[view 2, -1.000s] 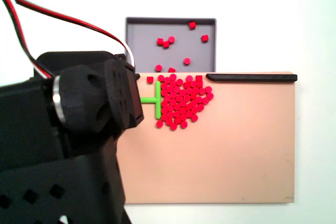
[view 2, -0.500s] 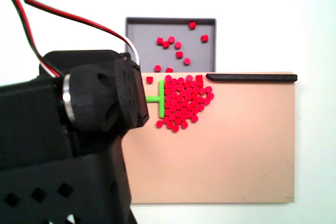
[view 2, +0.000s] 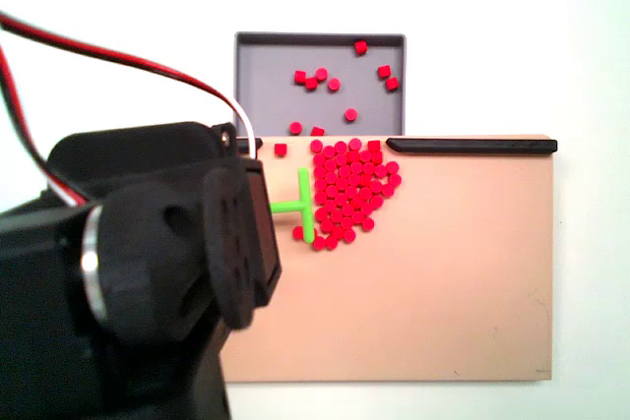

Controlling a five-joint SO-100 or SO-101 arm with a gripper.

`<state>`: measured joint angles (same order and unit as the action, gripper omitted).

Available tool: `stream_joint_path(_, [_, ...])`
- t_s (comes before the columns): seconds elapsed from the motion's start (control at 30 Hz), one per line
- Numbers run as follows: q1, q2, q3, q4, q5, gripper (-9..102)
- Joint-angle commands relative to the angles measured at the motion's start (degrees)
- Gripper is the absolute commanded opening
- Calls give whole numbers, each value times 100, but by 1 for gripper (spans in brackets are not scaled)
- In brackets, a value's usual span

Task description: Gather the left side granules

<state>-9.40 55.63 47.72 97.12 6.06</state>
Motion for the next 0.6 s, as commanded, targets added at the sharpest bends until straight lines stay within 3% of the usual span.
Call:
stream_joint_path(0.0, [-97,659,237,26,-123,0])
stream_joint_path(0.2, [-237,1784,1538,18,-1767,0])
stream_joint_path(0.57, [360,3990,3981,-62,-6935,0])
